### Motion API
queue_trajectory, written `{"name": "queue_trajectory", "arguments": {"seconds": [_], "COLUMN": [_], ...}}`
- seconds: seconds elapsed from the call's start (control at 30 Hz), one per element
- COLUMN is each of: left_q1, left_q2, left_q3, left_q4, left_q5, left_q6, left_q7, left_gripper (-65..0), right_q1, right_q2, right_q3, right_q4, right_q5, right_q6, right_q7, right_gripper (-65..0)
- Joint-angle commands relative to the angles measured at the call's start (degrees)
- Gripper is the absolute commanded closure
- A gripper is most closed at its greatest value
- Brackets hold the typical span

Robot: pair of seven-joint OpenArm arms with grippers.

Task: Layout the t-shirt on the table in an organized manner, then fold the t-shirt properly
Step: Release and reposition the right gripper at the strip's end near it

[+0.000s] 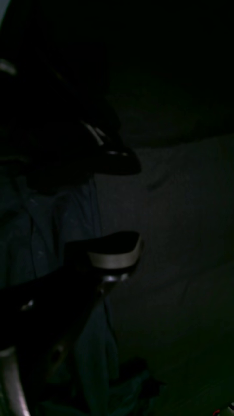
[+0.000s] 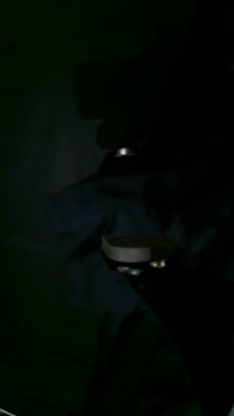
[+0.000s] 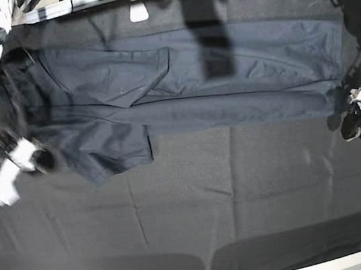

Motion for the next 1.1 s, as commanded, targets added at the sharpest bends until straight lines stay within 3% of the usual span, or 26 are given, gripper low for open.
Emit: {"name": "queue_trajectory", "arguments": {"seconds": [0.0, 0.17, 0.47, 0.7, 0.87, 0.93, 1.07], "left_q1": [-0.96, -0.96, -0.96, -0.96, -0.96, -0.96, -0.96], "left_q2": [-1.07, -1.07, -1.07, -1.07, -1.07, -1.07, -1.07], "left_q3": [-0.31, -0.31, -0.31, -0.31, -0.31, -0.31, -0.31], "left_q4": [0.98, 1.01, 0.98, 0.98, 0.98, 0.98, 0.98], "left_q5": [-0.94, -0.92, -0.90, -0.90, -0.90, -0.90, -0.87], "left_q6": [-0.28, -0.28, -0.28, -0.28, -0.26, -0.26, -0.28], "left_q7": [-1.42, -1.44, -1.42, -1.42, -1.42, -1.42, -1.44], "left_gripper": [-29.2, -29.2, -29.2, -29.2, -29.2, -29.2, -29.2], "right_q1": [3.15, 13.53, 27.78, 30.82, 30.67, 30.51, 30.53], "right_q2": [0.98, 0.98, 0.98, 0.98, 0.96, 0.79, -0.13], "right_q3": [-1.44, -9.99, -21.03, -22.86, -22.86, -22.86, -22.86], "right_q4": [-1.20, -12.57, -32.96, -44.59, -48.37, -48.43, -48.41], "right_q5": [0.98, 0.74, -7.89, -13.77, -13.73, -13.29, -11.37], "right_q6": [0.47, 0.35, -1.05, -1.05, -0.98, 0.44, 0.47], "right_q7": [1.22, 1.31, 1.66, 4.81, 4.70, 4.44, 3.39], "right_gripper": [-28.7, -28.7, -28.7, -28.6, -28.6, -28.2, -14.2]}}
